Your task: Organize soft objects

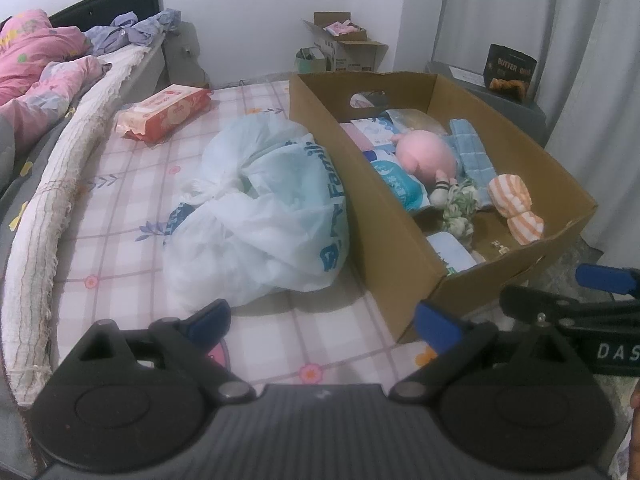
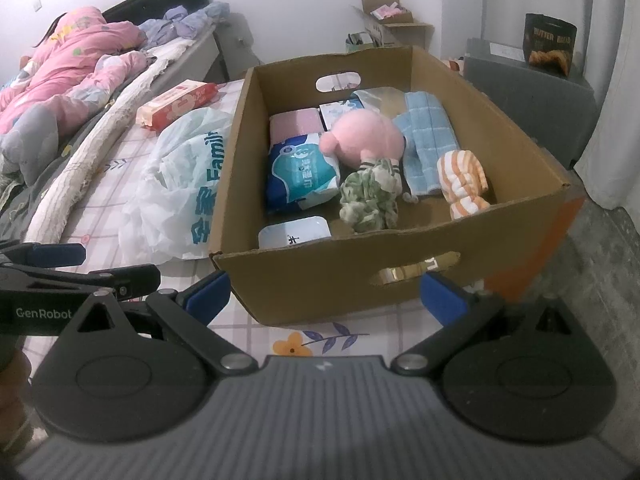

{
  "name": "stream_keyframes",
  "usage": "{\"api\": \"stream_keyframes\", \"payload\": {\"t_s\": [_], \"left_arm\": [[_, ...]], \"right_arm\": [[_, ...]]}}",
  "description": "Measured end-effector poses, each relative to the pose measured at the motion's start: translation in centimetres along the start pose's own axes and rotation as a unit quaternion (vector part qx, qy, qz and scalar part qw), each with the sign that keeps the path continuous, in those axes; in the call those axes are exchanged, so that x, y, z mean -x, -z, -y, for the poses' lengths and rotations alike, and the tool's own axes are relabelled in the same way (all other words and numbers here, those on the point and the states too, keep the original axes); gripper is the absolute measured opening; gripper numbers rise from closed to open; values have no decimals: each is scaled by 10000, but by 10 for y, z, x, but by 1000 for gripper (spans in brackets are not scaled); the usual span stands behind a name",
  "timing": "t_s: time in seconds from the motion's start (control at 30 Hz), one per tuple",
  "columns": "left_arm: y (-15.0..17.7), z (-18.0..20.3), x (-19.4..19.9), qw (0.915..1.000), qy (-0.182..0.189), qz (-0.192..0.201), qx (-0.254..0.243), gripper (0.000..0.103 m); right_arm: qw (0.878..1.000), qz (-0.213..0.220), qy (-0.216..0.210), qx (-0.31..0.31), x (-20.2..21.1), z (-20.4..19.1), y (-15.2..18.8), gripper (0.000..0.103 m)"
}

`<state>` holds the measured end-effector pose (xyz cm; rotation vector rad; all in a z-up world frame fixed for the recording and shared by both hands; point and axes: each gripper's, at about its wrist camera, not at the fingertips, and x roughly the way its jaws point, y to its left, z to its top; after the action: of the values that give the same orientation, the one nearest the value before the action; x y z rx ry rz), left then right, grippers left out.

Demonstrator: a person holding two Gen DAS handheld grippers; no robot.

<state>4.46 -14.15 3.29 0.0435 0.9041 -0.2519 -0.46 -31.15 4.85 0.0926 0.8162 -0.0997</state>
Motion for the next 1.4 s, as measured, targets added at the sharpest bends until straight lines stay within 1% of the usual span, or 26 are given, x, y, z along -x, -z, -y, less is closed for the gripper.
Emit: {"api": "stream_keyframes", "payload": {"t_s": [0.77, 1.4], "left_arm": [[2, -1, -6, 9999, 1, -158, 13, 99], [3, 0, -9, 9998, -10, -185, 3, 99]], "right_arm": [[9999, -145, -24, -72, -8, 2, 4, 102], [9998, -153, -31, -86, -10, 3, 5, 102]]}}
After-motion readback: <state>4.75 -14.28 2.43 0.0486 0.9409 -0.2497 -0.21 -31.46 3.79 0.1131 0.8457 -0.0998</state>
